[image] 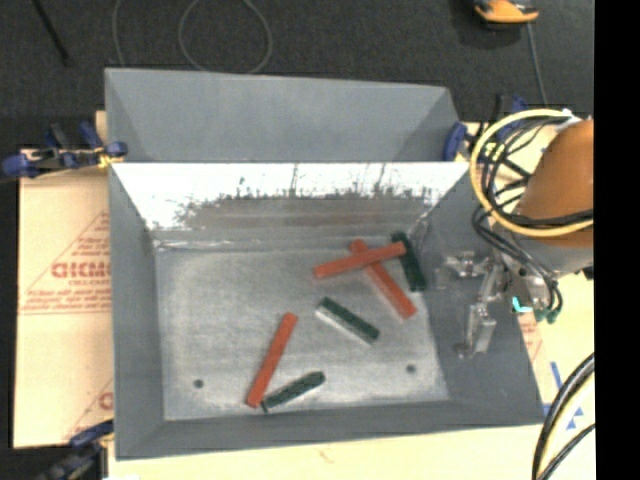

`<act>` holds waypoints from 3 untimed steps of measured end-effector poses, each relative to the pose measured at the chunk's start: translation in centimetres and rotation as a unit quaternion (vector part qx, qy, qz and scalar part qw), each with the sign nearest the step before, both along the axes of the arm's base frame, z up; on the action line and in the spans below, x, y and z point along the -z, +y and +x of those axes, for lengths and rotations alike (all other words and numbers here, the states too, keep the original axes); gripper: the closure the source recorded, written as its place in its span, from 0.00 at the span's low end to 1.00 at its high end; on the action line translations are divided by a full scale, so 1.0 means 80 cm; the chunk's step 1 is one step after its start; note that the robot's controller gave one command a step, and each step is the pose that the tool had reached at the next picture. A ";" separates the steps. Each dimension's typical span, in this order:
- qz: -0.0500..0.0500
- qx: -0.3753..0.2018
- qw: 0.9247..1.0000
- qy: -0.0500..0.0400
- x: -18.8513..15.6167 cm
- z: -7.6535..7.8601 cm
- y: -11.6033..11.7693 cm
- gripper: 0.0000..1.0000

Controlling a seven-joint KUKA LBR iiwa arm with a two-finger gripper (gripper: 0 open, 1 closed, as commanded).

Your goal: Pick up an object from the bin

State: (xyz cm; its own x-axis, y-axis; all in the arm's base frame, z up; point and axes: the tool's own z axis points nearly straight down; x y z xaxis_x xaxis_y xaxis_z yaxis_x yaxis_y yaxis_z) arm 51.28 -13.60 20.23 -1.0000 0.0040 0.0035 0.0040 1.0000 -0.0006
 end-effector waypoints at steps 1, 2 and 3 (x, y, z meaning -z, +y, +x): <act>0.002 0.099 0.995 -0.001 0.168 0.061 0.150 0.00; -0.001 0.086 0.996 -0.005 0.125 0.052 0.135 0.00; 0.000 0.147 0.989 -0.003 0.103 0.034 0.148 0.00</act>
Offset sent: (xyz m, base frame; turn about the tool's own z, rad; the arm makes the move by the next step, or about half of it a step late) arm 0.0488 0.1169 -0.1323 0.2037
